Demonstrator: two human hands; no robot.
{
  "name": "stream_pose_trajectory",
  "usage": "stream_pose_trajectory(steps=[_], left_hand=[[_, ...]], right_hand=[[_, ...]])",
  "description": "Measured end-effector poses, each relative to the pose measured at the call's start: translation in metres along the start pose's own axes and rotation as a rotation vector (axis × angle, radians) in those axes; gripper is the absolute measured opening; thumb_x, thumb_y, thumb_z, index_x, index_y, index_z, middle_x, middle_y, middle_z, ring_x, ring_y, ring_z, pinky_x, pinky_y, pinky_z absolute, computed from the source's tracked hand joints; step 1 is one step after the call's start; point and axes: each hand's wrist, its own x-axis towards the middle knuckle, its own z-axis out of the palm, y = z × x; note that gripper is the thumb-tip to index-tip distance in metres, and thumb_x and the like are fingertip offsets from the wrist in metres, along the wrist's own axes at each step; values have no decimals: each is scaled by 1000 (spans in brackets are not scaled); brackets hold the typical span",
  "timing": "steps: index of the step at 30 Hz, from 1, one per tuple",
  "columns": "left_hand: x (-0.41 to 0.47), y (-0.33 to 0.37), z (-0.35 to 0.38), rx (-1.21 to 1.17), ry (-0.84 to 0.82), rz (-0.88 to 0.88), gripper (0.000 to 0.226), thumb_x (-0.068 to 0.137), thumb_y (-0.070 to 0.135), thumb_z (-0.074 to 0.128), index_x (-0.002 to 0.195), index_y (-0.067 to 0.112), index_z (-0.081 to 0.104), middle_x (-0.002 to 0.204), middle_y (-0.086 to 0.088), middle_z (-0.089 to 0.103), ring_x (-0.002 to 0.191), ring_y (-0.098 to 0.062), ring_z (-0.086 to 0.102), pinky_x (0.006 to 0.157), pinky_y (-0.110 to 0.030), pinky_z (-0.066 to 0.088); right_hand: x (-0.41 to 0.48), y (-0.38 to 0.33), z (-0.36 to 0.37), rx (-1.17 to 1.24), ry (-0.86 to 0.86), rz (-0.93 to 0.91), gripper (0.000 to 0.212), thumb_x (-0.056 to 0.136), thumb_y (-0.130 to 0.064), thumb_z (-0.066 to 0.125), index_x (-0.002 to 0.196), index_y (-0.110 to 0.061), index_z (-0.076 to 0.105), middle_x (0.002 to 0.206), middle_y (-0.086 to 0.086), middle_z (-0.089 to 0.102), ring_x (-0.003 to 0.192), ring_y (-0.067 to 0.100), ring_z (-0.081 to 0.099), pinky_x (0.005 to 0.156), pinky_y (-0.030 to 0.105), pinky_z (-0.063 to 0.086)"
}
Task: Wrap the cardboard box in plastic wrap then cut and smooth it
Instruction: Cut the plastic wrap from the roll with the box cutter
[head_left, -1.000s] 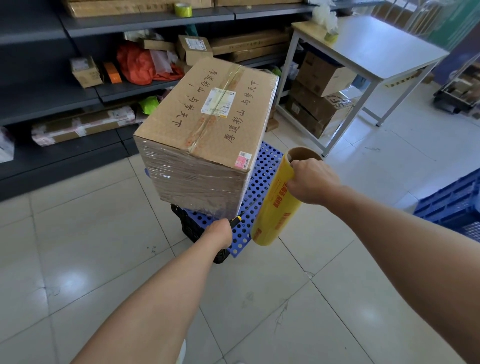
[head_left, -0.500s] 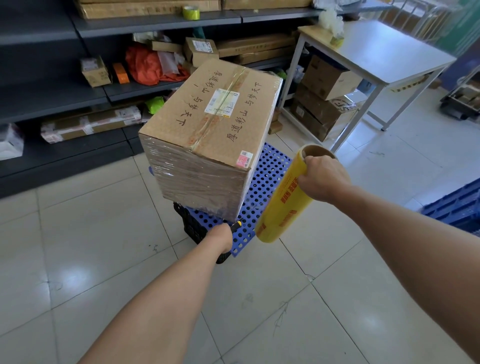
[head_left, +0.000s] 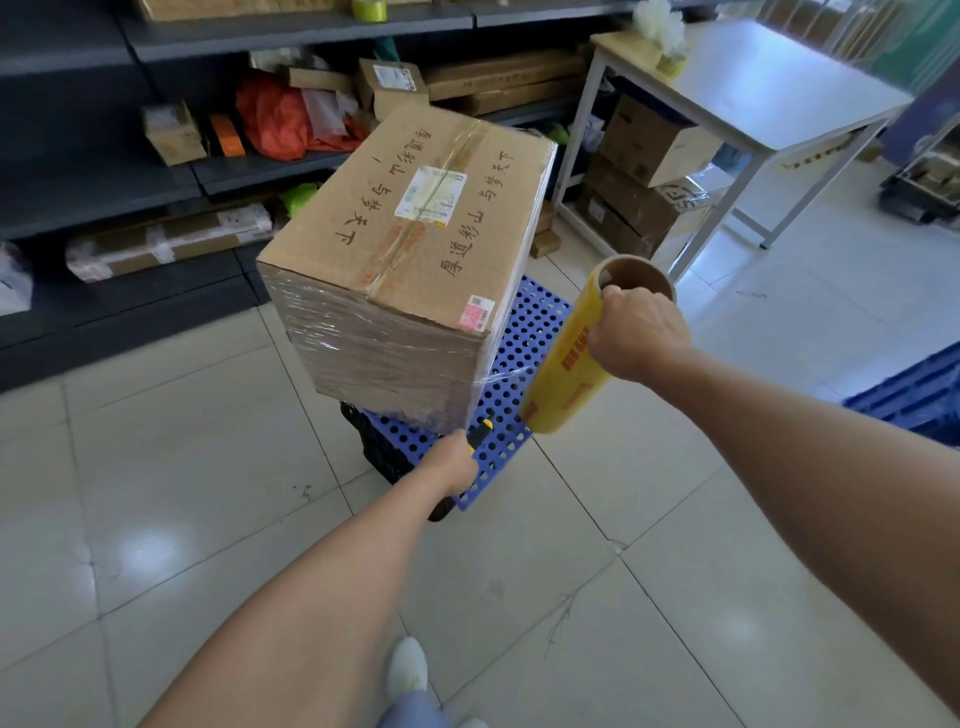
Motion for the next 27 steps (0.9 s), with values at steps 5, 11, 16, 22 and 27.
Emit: stream_pose_trajectory(steps=[5,11,16,22,27], left_hand=[[7,17,-4,-66,-2,45,48,97,11,39,143,6,25,109,-12,53,69,-19,49,48,-24,34],[18,7,-3,255,-166,-104,2,98,6,38,99,5,39,67,-3,33,51,-15,28,48,-22,28],[36,14,7,31,-95,-5,15,92,10,46,107,8,47,67,5,33,77,-20,47,76,-28,42],[54,76,-3,-318,-88,9,55,94,18,46,141,7,19,69,6,25,56,-6,26,51,-21,25],[71,116,-12,-379,-24,10,17,96,11,40,104,13,24,70,1,31,54,-11,30,47,-23,26]], right_hand=[[8,10,0,-15,-19,50,18,86,-13,48,97,-4,59,78,7,52,70,27,48,63,33,38],[16,28,-1,-55,-6,125,21,85,-12,49,101,-1,57,91,16,63,79,36,57,63,34,39],[20,48,-1,-160,-11,124,22,85,-13,52,101,1,58,89,17,66,78,37,61,62,36,44],[40,67,-3,-158,26,114,34,86,-17,53,115,3,55,92,16,67,81,36,63,64,36,44],[78,75,-17,-133,47,21,31,89,-17,49,114,0,54,95,15,66,76,31,56,63,33,37]])
